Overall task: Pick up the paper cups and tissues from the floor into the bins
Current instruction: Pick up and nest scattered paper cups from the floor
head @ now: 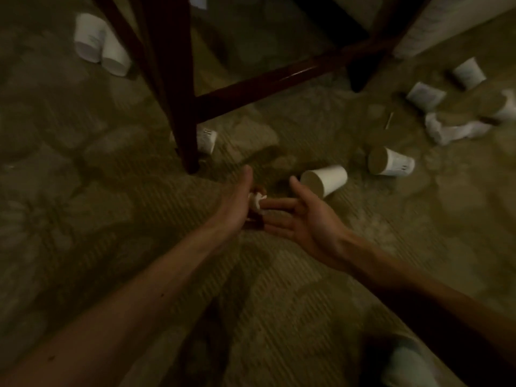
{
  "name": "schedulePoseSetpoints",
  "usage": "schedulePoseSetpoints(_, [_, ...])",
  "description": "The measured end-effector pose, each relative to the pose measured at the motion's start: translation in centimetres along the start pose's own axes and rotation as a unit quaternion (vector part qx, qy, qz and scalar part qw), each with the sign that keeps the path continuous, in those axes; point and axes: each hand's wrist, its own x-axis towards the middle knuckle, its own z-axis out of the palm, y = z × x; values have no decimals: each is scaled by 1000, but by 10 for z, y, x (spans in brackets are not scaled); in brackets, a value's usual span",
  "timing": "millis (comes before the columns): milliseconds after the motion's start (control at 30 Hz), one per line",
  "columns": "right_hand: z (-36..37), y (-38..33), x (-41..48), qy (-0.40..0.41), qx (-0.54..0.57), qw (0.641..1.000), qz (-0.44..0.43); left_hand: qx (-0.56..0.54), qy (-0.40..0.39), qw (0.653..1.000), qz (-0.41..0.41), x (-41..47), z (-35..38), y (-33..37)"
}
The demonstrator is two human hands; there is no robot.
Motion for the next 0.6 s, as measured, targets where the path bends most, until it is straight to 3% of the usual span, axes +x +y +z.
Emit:
schedulePoseSetpoints(100, [-36, -11, -7, 3, 70, 997, -31, -22, -60, 997, -31, 10, 25, 11])
schedulePoseSetpoints(200, [-67, -18, -6, -13, 90, 995, -50, 13, -78, 997, -2, 25, 44, 11])
schedulePoseSetpoints(300, [-94, -24, 0, -14, 7, 998, -58, 44, -44, 998, 29, 38, 59, 6])
schedulePoseSetpoints(400, [-116, -34, 9, 61, -118, 986, -102, 65, -25, 997, 31, 47, 64, 1])
schedulePoseSetpoints(500, [-139, -37, 21, 130, -295, 927, -190, 120, -32, 991, 39, 53, 68, -3])
schedulePoseSetpoints(600, [-157, -36, 41, 126, -524, 802, -260, 137, -13, 990, 43, 59, 77, -5])
